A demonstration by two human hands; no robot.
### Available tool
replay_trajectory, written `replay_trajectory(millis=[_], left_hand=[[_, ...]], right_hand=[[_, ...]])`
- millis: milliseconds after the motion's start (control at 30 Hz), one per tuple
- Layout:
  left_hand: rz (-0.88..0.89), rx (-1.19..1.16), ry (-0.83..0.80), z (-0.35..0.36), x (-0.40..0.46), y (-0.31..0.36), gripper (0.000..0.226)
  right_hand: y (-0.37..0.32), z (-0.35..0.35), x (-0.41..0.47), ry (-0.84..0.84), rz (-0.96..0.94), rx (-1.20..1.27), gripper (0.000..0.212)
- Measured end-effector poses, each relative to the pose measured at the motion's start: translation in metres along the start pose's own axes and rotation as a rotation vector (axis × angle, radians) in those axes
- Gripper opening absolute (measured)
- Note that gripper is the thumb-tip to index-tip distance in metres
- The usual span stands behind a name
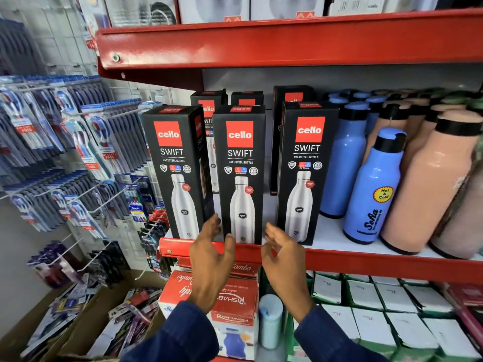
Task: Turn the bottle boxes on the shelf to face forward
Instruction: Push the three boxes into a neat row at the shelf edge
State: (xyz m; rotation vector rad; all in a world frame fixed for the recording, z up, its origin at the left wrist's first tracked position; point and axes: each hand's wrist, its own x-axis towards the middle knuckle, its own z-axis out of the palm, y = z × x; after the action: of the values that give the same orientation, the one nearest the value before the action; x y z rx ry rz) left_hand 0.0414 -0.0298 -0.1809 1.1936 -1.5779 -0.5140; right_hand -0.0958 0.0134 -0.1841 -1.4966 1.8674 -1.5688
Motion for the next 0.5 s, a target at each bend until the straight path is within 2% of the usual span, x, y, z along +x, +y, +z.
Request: replay_trajectory(millis=[133,200,267,333,433,500], left_hand=[[0.108,-0.096,0.218,0.003,-0.006,0.008,0.03],[0.175,-0.109,0.251,0.01,-0.009,0.018,0.025],[0.233,-0.123,0.208,0.02,-0.014,0.03,0.025],[0.261,-0.116,0.097,0.033,-0.019,0.04,0.024],[0.238,-0.076,-0.096,0.054,-0.024,0.051,0.041],[0.234,-0.053,-0.149,0.066,-0.027,0.056,0.053]], right_hand=[[0.003,-0.026,-0.003,0.173,-0.054,0.085,0.032],[0.008,-0.04,0.0,0.271,-0.046,0.114,0.025],[0.014,-0.051,0.004,0.345,-0.014,0.142,0.021],[0.021,-0.059,0.01,0.386,0.018,0.146,0.023],[0.031,-0.068,0.019,0.348,0.088,0.147,0.033],[0.037,-0.069,0.024,0.281,0.132,0.144,0.041]])
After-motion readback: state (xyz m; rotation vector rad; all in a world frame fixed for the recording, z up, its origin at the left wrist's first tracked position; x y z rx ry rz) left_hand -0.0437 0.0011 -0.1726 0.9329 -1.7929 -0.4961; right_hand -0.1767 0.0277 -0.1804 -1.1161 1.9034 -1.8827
